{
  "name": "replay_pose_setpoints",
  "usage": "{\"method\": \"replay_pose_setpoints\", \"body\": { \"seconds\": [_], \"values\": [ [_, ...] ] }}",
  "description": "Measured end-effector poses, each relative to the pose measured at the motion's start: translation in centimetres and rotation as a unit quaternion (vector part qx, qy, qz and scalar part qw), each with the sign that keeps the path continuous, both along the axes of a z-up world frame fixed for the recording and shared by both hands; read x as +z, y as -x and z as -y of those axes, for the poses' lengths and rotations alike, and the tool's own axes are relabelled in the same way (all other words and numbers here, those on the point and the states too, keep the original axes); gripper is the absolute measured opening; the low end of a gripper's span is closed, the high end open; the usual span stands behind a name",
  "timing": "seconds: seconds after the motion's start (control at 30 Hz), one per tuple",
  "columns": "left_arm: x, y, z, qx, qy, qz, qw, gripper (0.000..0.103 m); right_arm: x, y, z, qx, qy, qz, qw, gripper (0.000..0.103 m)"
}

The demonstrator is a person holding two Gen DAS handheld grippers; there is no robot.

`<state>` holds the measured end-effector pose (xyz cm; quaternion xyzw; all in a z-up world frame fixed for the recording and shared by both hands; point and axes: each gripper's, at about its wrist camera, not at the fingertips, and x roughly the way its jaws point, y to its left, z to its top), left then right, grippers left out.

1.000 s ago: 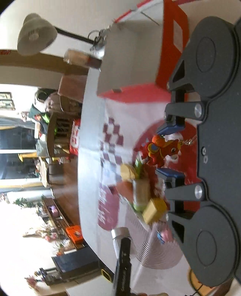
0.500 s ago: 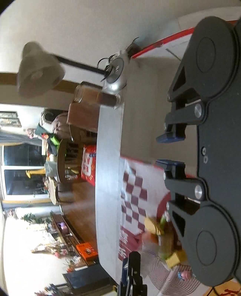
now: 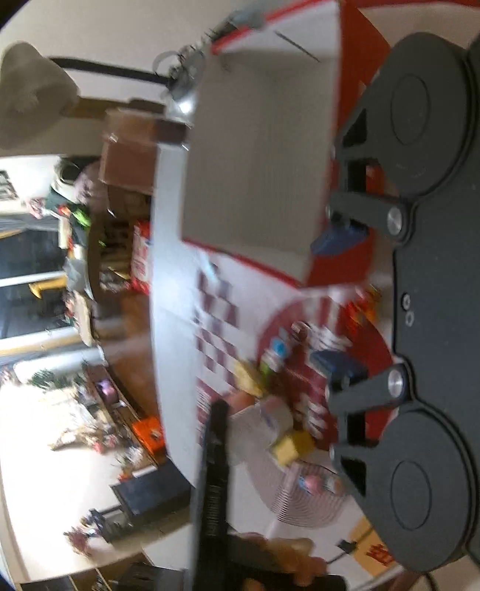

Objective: Organize rigid objects
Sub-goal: 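Lift and carry the jar with left gripper while right gripper carries the dragon toward the red box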

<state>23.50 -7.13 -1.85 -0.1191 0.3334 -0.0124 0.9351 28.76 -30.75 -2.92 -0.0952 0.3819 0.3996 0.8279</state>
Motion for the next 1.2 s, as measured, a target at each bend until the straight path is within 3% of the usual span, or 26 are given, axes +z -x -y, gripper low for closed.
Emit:
{"method": "replay_pose_setpoints", "body": {
  "seconds": [0.17,0.4,0.63,0.77,0.93,1.03,1.07,1.13,1.17,1.2],
  "values": [
    [-0.4,2.0,-1.0,0.003,-0.001,-0.006,1.0,0.04,-4.7,1.6,-2.7,0.018,0.047,-0.003,0.999,0.061],
    [-0.9,4.8,-2.7,0.019,-0.002,-0.02,0.9996,0.039,-9.4,0.8,-5.0,-0.033,0.067,-0.017,0.997,0.058],
    [-1.1,6.6,-4.2,0.032,0.003,-0.026,0.9992,0.033,-11.2,0.0,-5.7,-0.097,0.077,-0.017,0.992,0.054],
    [-1.2,7.1,-4.5,0.028,0.0,-0.025,0.9993,0.033,-11.5,0.6,-6.2,-0.109,0.088,0.006,0.99,0.041],
    [-2.2,7.6,-4.9,0.021,-0.01,-0.039,0.999,0.033,-11.3,1.3,-6.3,-0.113,0.09,0.013,0.989,0.04],
    [-3.2,8.2,-5.0,0.001,0.002,-0.054,0.9986,0.033,-11.1,1.7,-6.3,-0.108,0.091,0.012,0.99,0.04],
    [-3.4,8.4,-5.0,-0.008,0.008,-0.056,0.9983,0.035,-11.1,1.8,-6.3,-0.108,0.091,0.012,0.99,0.04],
    [-3.8,9.3,-4.5,-0.033,0.001,-0.05,0.9982,0.058,-11.1,2.1,-6.2,-0.108,0.091,0.009,0.99,0.04],
    [-3.9,9.6,-4.0,-0.047,-0.013,-0.044,0.9978,0.078,-11.0,2.1,-6.2,-0.108,0.089,0.007,0.99,0.04],
    [-4.2,10.0,-3.4,-0.059,-0.037,-0.037,0.9969,0.084,-11.0,2.2,-6.1,-0.108,0.089,0.007,0.99,0.04]
  ]
}}
